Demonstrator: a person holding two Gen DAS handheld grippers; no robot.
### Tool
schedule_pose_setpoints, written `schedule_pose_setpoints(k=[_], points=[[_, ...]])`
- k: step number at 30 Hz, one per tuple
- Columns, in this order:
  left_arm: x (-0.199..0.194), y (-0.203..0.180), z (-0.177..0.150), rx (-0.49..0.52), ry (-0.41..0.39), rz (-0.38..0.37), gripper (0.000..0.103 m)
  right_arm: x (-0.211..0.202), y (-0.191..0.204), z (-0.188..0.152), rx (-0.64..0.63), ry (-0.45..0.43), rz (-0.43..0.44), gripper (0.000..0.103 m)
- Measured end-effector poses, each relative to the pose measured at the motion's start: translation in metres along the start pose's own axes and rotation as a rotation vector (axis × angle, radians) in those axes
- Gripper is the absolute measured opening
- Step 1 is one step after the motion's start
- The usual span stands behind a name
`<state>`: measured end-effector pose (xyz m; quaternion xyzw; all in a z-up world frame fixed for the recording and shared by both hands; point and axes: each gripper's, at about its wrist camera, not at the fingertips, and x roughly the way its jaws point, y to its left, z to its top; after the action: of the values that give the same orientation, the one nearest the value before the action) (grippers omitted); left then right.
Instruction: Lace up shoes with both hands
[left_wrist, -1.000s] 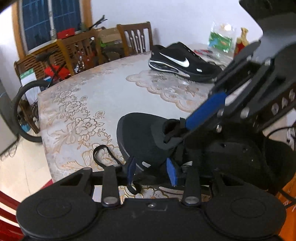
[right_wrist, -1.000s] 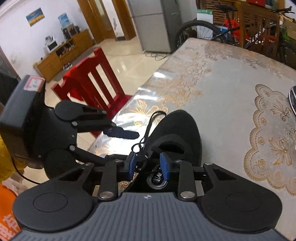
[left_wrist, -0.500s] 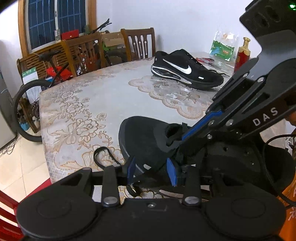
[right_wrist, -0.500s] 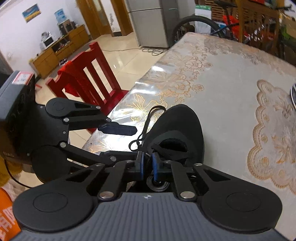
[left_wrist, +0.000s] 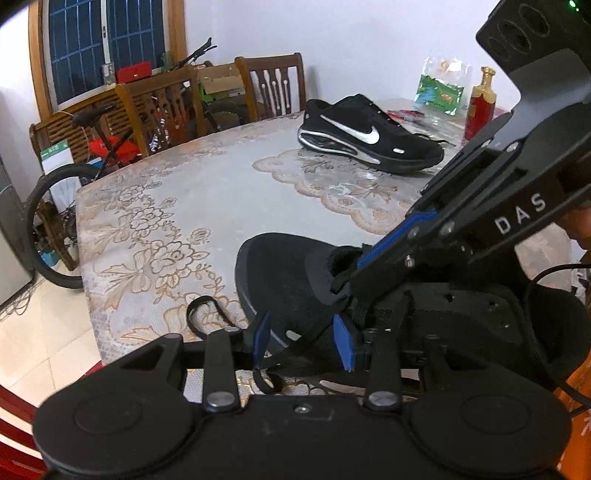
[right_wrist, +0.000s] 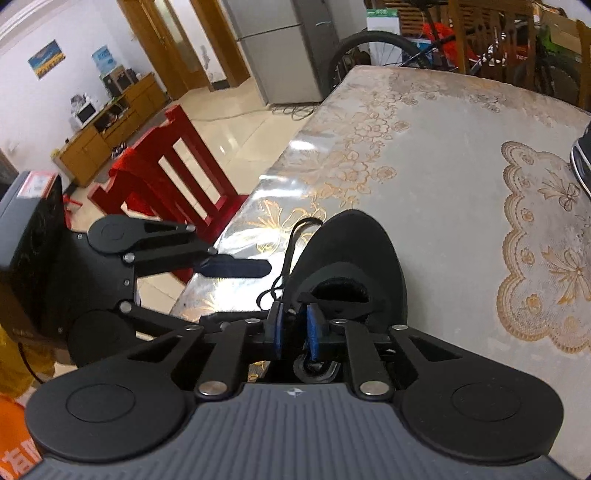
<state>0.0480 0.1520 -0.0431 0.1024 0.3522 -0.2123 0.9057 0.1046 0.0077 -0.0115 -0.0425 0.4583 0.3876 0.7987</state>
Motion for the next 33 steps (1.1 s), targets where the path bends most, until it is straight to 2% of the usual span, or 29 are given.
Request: schedule_pose_setpoints(k=[1,3,7,10,13,15,17,22,24,25,26,28,30,33], points=[[0.000,0.000,0.000,0.000,0.000,0.010,0.035,-0.001,-0.001,0.000,0.007,-0.009,0.001,0.006],[-0.004,0.001,0.000,-0.011,-0.008,0.014,0.036,-0.003,-0.005,-0.001,0.029,-0.028,0.013,0.003],[-0.021,0.004,0.008,-0.042,-0.073,-0.034,0.036,-0.016,-0.013,0.002,0.082,-0.065,0.071,0.003],[-0.030,0.002,0.015,-0.023,-0.136,-0.070,0.042,-0.025,-0.019,0.006,0.122,-0.084,0.121,0.003],[-0.027,-0.001,0.020,-0.022,-0.157,-0.097,0.040,-0.033,-0.025,0.010,0.173,-0.099,0.169,0.003],[-0.023,-0.001,0.022,-0.038,-0.156,-0.120,0.035,-0.036,-0.028,0.011,0.195,-0.107,0.186,0.003],[-0.019,0.000,0.024,-0.056,-0.144,-0.143,0.005,-0.038,-0.030,0.011,0.208,-0.112,0.192,0.003],[-0.020,-0.007,0.028,-0.043,-0.135,-0.161,0.002,-0.044,-0.035,0.006,0.231,-0.126,0.190,0.003],[-0.020,-0.007,0.031,-0.064,-0.097,-0.167,0.002,-0.049,-0.037,0.004,0.243,-0.140,0.170,0.007],[-0.021,-0.008,0.033,-0.065,-0.079,-0.158,0.002,-0.055,-0.037,0.000,0.230,-0.157,0.132,0.016],[-0.022,-0.009,0.035,-0.060,-0.059,-0.146,0.002,-0.062,-0.035,-0.005,0.202,-0.177,0.080,0.030],[-0.025,-0.013,0.041,-0.043,-0.016,-0.115,0.002,-0.072,-0.028,-0.018,0.134,-0.199,-0.018,0.047],[-0.028,-0.022,0.047,-0.032,0.023,-0.102,0.002,-0.073,-0.015,-0.034,0.034,-0.180,-0.107,0.047],[-0.032,-0.035,0.056,-0.014,0.080,-0.079,0.002,-0.063,-0.009,-0.052,-0.013,-0.142,-0.107,0.045]])
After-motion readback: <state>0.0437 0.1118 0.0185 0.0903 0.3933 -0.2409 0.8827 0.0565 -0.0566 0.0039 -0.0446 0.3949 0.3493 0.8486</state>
